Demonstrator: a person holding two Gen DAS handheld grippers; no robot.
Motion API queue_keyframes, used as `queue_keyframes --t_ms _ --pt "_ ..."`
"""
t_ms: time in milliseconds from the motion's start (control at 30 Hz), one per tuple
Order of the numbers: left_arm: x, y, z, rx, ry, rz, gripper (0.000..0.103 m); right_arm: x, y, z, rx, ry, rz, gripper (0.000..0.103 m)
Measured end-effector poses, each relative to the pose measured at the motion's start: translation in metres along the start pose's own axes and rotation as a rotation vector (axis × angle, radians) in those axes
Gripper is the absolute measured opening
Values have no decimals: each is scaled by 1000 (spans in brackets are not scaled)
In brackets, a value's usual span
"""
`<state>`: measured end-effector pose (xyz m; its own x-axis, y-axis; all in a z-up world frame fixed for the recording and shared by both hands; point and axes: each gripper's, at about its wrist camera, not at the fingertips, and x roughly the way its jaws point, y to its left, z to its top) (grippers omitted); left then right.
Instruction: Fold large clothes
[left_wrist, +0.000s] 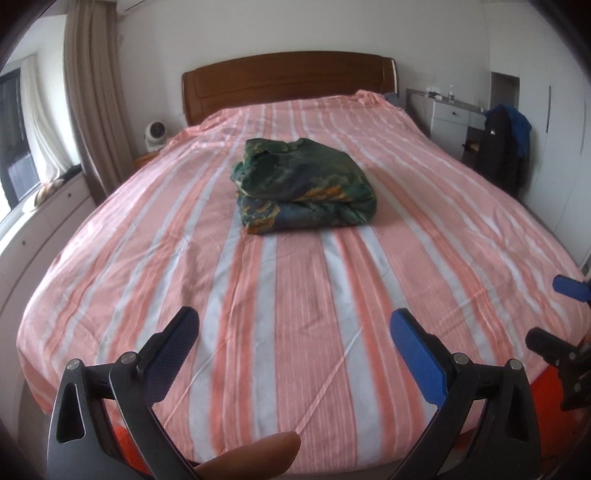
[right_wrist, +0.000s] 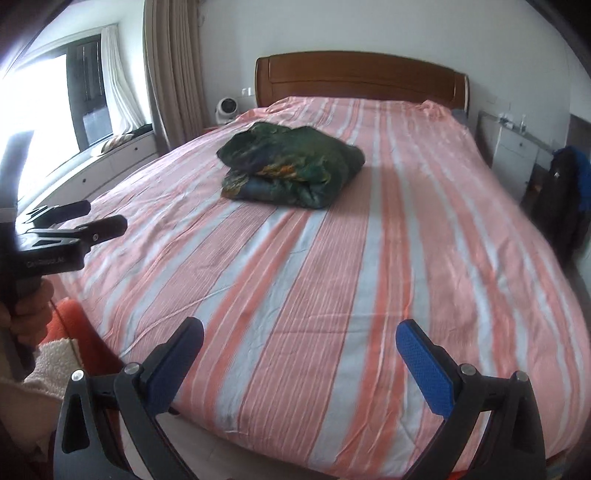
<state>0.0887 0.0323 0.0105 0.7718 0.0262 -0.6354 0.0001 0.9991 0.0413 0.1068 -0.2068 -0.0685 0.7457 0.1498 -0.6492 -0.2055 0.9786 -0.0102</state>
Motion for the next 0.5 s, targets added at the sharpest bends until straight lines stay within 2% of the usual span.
queue_keyframes --t_ms 100,233,300,367,500 --pt "-5 -7 2 -14 15 8 103 -13 3 17 20 -50 -41 103" --pt "-9 -15 -3 3 25 22 103 -12 10 38 103 -68 -74 103" --pt "-8 -16 -7 23 41 21 103 -12 15 38 128 -65 -72 103" --pt "-8 -16 -9 35 38 33 103 -10 24 38 99 -47 -84 103" --pt "-7 -10 -9 11 44 61 103 -12 34 34 85 -34 -128 103"
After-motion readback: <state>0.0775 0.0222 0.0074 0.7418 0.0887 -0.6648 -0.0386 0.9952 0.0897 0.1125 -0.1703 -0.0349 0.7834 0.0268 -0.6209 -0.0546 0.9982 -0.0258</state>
